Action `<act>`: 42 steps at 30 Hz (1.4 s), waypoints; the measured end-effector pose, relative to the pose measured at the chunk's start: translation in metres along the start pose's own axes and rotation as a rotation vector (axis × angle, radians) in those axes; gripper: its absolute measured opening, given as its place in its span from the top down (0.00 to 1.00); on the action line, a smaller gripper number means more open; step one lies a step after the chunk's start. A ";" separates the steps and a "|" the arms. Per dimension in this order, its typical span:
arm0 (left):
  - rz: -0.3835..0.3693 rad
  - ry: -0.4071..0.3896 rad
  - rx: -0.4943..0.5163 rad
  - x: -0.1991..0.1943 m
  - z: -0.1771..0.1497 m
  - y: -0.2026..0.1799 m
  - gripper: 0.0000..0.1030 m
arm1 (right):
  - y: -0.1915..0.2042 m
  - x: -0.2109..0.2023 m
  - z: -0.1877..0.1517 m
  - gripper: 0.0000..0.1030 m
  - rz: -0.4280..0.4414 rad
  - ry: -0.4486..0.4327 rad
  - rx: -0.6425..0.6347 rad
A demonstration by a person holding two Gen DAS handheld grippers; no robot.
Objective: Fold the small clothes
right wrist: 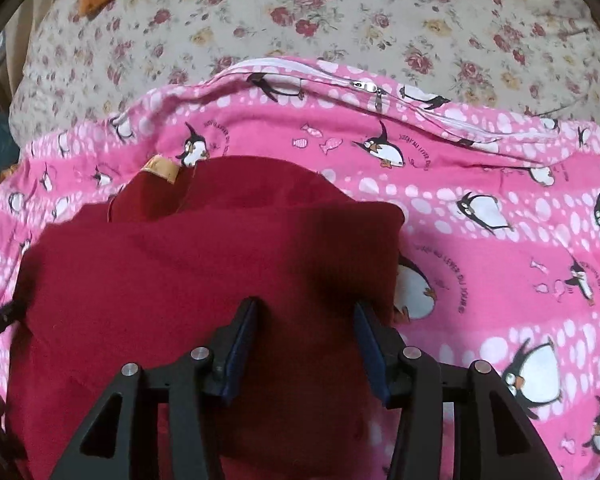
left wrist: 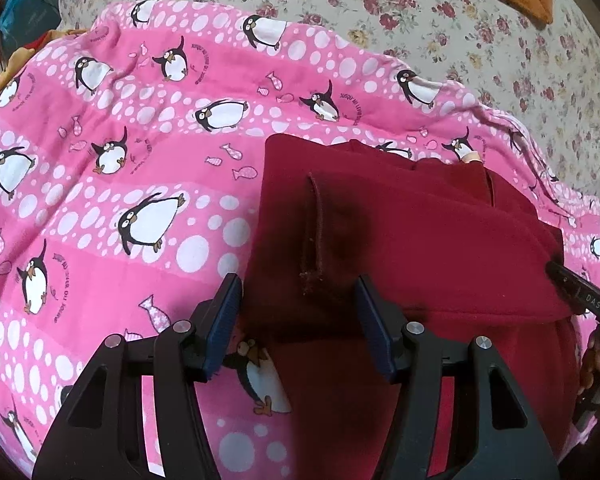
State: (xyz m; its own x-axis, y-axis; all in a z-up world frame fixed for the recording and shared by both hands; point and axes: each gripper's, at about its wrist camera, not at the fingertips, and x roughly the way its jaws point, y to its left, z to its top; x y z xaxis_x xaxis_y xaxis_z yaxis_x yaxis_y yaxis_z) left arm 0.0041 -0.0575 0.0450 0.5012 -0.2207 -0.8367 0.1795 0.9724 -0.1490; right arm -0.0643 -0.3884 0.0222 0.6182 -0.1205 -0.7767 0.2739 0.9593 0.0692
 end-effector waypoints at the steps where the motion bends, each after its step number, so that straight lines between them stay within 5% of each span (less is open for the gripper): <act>1: -0.004 0.001 -0.001 0.000 0.000 0.001 0.43 | 0.000 -0.001 0.000 0.54 -0.001 0.000 0.002; 21: 0.025 -0.010 0.109 -0.076 -0.038 0.002 0.43 | 0.004 -0.100 -0.061 0.50 0.121 0.066 -0.046; 24: 0.010 -0.003 0.128 -0.096 -0.053 0.007 0.43 | 0.004 -0.113 -0.081 0.41 0.135 0.094 -0.064; 37: -0.118 0.145 0.072 -0.125 -0.155 0.036 0.43 | 0.003 -0.145 -0.179 0.40 0.259 0.225 -0.095; 42: -0.113 0.184 0.104 -0.124 -0.183 0.032 0.43 | -0.003 -0.144 -0.215 0.40 0.297 0.277 -0.077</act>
State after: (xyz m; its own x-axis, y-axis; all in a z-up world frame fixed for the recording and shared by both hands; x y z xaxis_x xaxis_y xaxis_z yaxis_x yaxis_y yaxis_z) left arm -0.2074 0.0145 0.0477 0.3123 -0.3011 -0.9010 0.3172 0.9271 -0.1998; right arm -0.3124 -0.3190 -0.0005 0.4371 0.2281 -0.8700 0.0507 0.9595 0.2771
